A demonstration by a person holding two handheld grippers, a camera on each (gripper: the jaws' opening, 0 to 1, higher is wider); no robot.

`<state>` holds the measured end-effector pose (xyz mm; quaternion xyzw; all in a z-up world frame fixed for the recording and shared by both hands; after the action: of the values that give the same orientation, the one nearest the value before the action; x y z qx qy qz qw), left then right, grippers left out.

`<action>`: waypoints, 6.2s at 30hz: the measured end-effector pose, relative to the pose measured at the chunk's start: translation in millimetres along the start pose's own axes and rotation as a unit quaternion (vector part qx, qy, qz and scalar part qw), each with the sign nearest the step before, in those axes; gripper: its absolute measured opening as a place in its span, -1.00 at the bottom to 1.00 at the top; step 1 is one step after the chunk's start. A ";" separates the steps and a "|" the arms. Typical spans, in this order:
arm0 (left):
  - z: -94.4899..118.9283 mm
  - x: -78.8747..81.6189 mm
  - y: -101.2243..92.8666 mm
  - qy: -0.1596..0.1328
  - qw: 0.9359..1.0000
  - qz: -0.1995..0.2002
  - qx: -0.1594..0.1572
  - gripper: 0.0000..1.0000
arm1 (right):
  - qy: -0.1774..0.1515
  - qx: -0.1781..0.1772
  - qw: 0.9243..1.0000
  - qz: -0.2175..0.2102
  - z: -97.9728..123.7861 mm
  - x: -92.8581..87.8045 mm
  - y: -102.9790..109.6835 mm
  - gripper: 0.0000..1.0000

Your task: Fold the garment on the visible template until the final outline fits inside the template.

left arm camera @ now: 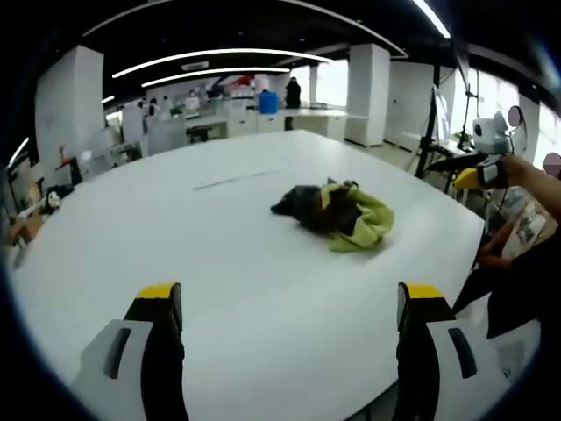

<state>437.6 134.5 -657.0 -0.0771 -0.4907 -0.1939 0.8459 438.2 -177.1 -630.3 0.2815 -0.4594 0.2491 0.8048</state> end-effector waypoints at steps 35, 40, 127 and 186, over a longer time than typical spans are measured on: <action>-32.6 17.4 -4.5 -0.025 0.999 -0.004 -0.041 0.53 | -0.017 0.035 0.999 0.009 -35.0 11.4 -16.1 0.28; -42.7 17.3 -9.2 -0.023 0.998 -0.008 -0.054 0.41 | -0.016 0.035 0.999 0.011 -44.8 13.2 -25.4 0.01; -170.0 12.5 -106.1 0.033 0.986 0.059 -0.154 -1.00 | 0.067 0.052 0.996 0.039 -155.9 -14.6 -88.1 -1.00; -66.0 187.0 -22.0 -0.202 0.975 0.081 -0.038 -1.00 | -0.061 0.007 0.991 0.121 -60.2 144.1 -32.6 -1.00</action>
<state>564.4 46.1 -530.9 -0.1860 -0.6357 -0.1236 0.7389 561.2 -138.9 -536.2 0.2441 -0.5367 0.3306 0.7369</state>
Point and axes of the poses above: the point that each gripper's makers call its tool centre point, and the gripper's own axes: z roughly backward along the fingers, y roughly to its left, x roughly out of its top, the point moved 1 cm from there along z, roughly backward along the fingers, and after that the axes turned 9 degrees about x, right-handed, at the moved point
